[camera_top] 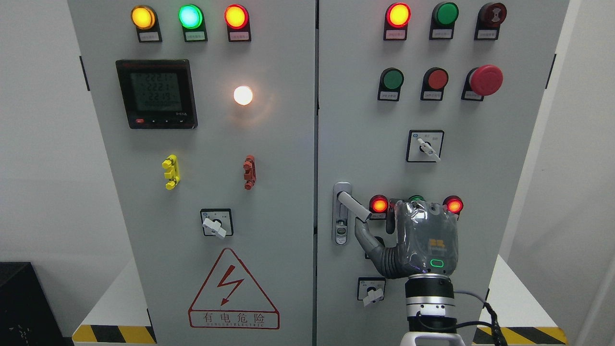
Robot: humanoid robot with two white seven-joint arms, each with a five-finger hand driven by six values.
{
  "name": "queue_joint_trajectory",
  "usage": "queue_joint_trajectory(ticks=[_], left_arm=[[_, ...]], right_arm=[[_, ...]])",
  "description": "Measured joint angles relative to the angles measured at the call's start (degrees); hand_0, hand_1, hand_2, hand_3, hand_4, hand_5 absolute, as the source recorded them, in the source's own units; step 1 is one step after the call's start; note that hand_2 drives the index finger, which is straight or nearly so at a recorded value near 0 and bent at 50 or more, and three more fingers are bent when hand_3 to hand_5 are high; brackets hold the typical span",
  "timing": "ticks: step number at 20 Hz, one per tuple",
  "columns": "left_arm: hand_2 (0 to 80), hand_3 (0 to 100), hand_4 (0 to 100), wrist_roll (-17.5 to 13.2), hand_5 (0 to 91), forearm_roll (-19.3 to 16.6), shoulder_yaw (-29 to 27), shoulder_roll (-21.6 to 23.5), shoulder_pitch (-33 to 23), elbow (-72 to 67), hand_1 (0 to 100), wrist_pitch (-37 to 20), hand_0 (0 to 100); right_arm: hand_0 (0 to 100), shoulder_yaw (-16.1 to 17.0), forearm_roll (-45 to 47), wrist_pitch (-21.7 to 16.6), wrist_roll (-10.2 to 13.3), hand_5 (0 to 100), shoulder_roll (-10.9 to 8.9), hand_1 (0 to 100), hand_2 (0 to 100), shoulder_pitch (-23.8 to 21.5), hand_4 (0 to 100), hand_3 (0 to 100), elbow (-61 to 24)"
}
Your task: Release door handle
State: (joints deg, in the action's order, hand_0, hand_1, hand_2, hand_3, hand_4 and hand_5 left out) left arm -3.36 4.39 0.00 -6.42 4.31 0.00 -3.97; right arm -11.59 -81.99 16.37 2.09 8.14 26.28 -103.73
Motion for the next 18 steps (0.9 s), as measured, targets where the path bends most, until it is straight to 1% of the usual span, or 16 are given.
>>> queue_joint_trajectory(ticks=[18], left_arm=[[2.2, 9, 1, 0.0, 0.0, 0.0, 0.0, 0.0, 0.0, 0.0, 0, 0.0, 0]], right_arm=[[31, 1.0, 0.1, 0.0, -0.1, 93, -0.04, 36, 85, 1.5, 99, 100, 0.0]])
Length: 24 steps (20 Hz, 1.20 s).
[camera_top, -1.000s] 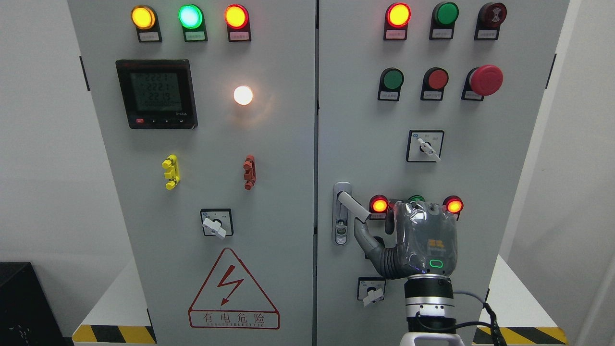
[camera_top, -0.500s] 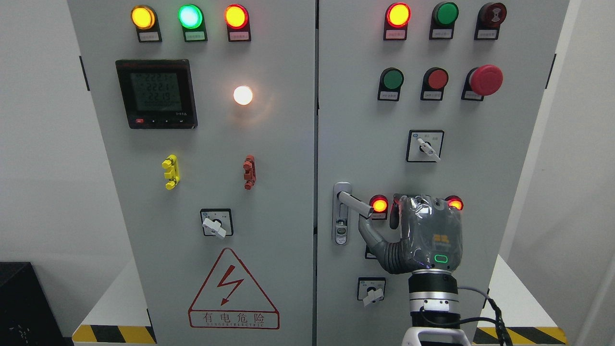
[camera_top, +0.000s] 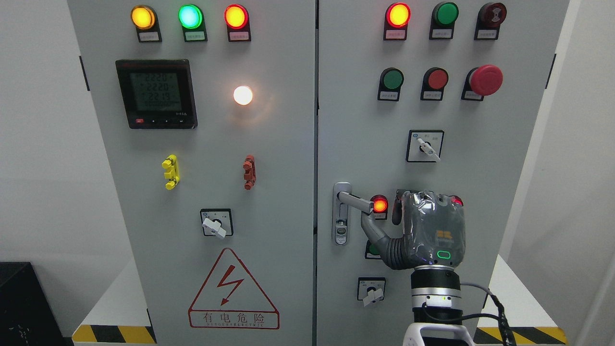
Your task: Release door handle
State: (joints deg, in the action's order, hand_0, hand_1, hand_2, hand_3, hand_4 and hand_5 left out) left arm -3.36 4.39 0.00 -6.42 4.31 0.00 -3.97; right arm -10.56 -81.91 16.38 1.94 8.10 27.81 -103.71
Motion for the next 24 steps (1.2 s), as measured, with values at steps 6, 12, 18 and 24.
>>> queue_joint_trajectory(ticks=[6, 12, 18, 24], left_arm=[[2.2, 9, 1, 0.0, 0.0, 0.0, 0.0, 0.0, 0.0, 0.0, 0, 0.0, 0], [2.3, 9, 1, 0.0, 0.0, 0.0, 0.0, 0.0, 0.0, 0.0, 0, 0.0, 0], [2.2, 9, 1, 0.0, 0.0, 0.0, 0.0, 0.0, 0.0, 0.0, 0, 0.0, 0], [2.1, 9, 1, 0.0, 0.0, 0.0, 0.0, 0.0, 0.0, 0.0, 0, 0.0, 0]], right_arm=[[32, 0.0, 0.1, -0.6, -0.2, 93, -0.05, 36, 84, -1.2, 99, 100, -0.6], [33, 0.0, 0.2, -4.0, 0.9, 87, -0.20, 35, 69, -5.9, 89, 100, -2.8], [34, 1.8, 0.3, -12.7, 4.0, 41, -0.33, 31, 40, -15.1, 56, 68, -7.2], [35, 6.4, 3.3, -20.9, 5.9, 3, -0.41, 27, 0, -21.6, 5, 4, -10.9]])
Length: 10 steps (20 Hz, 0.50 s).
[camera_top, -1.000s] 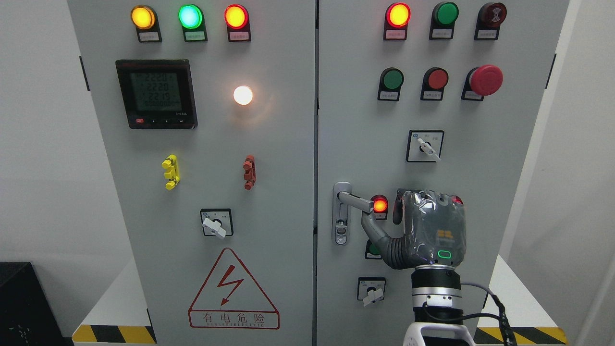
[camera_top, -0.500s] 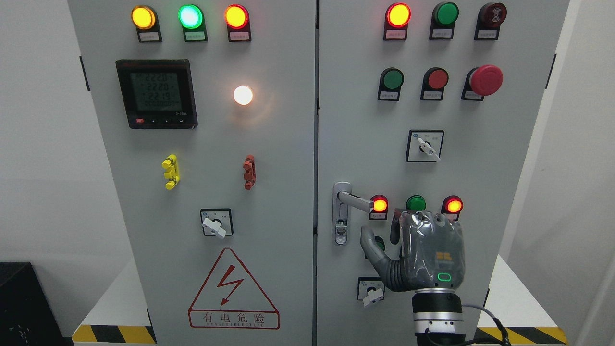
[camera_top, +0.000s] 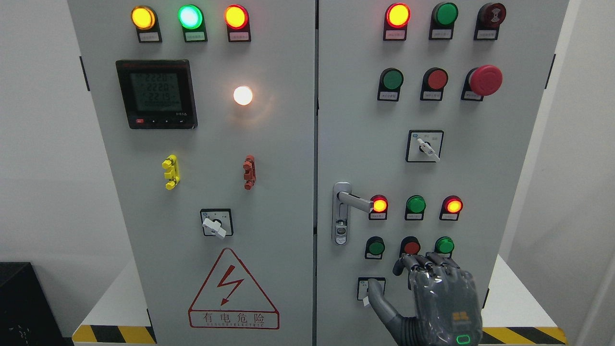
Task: Release door handle
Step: 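Open the right hand off the handle and withdraw it downward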
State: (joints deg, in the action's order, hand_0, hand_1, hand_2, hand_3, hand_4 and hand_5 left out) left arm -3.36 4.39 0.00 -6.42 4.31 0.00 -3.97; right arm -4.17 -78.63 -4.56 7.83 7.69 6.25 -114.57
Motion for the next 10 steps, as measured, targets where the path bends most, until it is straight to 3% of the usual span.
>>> queue_joint_trajectory(ticks=[1, 10], left_arm=[[2.1, 9, 1, 0.0, 0.0, 0.0, 0.0, 0.0, 0.0, 0.0, 0, 0.0, 0], [2.2, 9, 1, 0.0, 0.0, 0.0, 0.0, 0.0, 0.0, 0.0, 0, 0.0, 0]], right_arm=[[35, 0.9, 0.7, -1.1, 0.1, 0, -0.01, 26, 0, -0.5, 0, 0, -0.4], [34, 5.8, 4.2, -3.1, 2.4, 0, -0.02, 28, 0, 0.8, 0, 0, -3.0]])
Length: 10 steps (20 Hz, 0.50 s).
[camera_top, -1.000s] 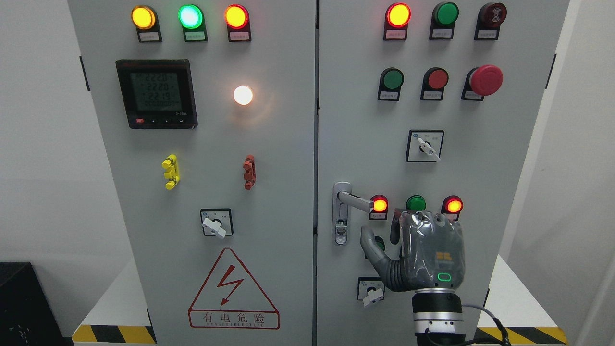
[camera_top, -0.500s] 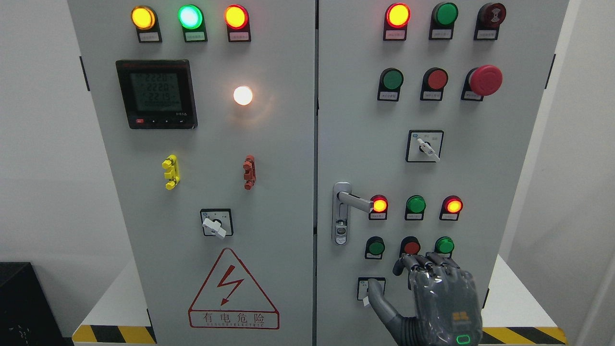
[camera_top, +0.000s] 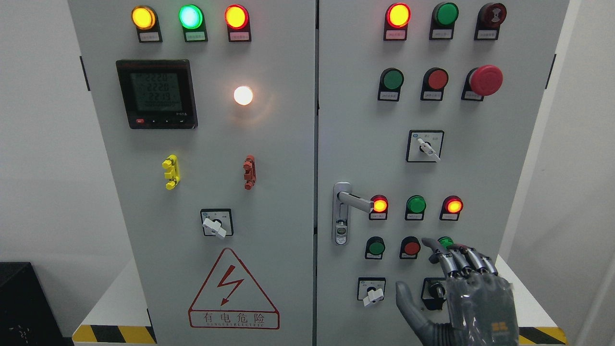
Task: Release door handle
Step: 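Open the right hand off the handle and withdraw it downward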
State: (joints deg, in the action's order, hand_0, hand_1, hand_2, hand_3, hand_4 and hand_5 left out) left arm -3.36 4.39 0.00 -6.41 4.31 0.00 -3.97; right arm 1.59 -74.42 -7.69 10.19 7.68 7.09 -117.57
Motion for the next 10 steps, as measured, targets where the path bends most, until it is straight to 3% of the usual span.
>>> queue_joint_trajectory(ticks=[10], left_arm=[[2.3, 9, 1, 0.0, 0.0, 0.0, 0.0, 0.0, 0.0, 0.0, 0, 0.0, 0]], right_arm=[[36, 1.7, 0.7, 0.0, 0.6, 0, 0.09, 29, 0, 2.9, 0, 0, -1.2]])
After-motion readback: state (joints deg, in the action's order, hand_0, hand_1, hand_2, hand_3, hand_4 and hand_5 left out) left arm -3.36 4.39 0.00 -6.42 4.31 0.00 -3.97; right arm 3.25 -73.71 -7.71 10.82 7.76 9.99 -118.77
